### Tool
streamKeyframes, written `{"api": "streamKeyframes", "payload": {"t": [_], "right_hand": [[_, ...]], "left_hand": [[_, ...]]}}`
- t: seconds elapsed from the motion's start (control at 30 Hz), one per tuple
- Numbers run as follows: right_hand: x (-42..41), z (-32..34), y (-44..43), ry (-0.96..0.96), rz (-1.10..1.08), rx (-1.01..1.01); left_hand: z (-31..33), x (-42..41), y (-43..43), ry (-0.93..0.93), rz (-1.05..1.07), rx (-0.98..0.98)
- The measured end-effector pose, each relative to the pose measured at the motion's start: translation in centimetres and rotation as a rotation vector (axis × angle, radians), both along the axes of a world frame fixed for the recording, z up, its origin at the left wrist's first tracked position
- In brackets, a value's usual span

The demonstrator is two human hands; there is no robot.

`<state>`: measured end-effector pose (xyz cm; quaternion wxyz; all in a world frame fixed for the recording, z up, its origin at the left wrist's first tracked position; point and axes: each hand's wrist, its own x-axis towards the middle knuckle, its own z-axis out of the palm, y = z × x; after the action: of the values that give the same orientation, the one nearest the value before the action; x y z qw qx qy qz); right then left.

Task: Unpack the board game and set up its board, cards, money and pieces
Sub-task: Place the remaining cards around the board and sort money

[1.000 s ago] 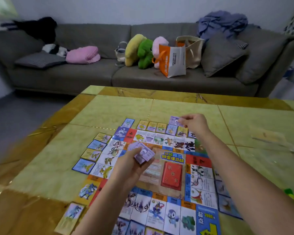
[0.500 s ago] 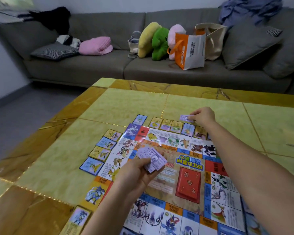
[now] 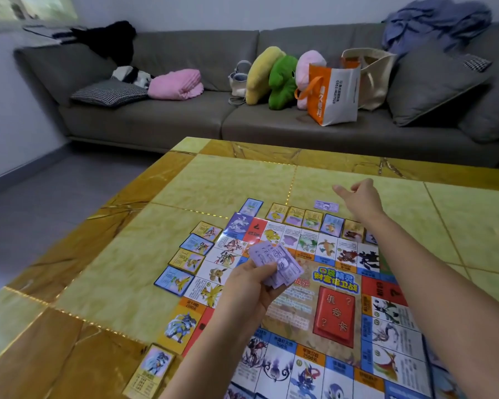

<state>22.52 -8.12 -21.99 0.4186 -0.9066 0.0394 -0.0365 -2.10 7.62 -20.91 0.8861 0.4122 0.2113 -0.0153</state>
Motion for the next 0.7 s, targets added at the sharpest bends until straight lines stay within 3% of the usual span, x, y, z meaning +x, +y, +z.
{"api": "streamKeyframes", "payload": {"t": [0.07,0.17,0.3,0.47,0.7], "right_hand": [[-3.4,1.8,-0.1,0.004,0.158,0.163],[-9.9,3.8,0.2,0.173,0.448,0.496],[-17.0,3.9,1.3,0.314,0.612,0.549],[-20.8,3.3,3.4,0.224,0.544,0.511],[-22.0,3.6,8.2,0.216,0.415,0.730]], "left_hand": [[0.1,-0.2,-0.1,-0.004,0.036,0.001],[0.5,-0.5,-0.2,-0.005,0.113,-0.005],[1.5,-1.2,-0.5,-0.023,0.192,-0.019],[2.3,-1.9,-0.8,-0.055,0.220,-0.004],[3.8,-3.4,2.6,-0.099,0.327,0.036]]}}
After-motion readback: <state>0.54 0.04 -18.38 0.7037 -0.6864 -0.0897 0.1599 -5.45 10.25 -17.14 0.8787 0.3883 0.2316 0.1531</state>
